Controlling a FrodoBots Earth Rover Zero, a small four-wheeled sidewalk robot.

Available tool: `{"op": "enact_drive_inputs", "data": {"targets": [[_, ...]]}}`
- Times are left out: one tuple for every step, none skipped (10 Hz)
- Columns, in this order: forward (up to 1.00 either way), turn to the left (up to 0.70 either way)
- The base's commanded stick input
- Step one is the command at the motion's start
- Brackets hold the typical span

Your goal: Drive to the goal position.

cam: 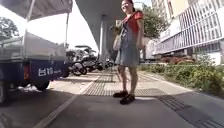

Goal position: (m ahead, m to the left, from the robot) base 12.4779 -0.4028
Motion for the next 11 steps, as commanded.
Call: {"op": "enact_drive_inputs", "data": {"targets": [[0.06, 0.01], [0.15, 0.0], [0.0, 0.01], [0.0, 0.02], [0.0, 0.02], [0.0, 0.02], [0.0, 0.02], [0.0, 0.0], [0.0, 0.02], [0.0, 0.02], [0.0, 0.0]]}}
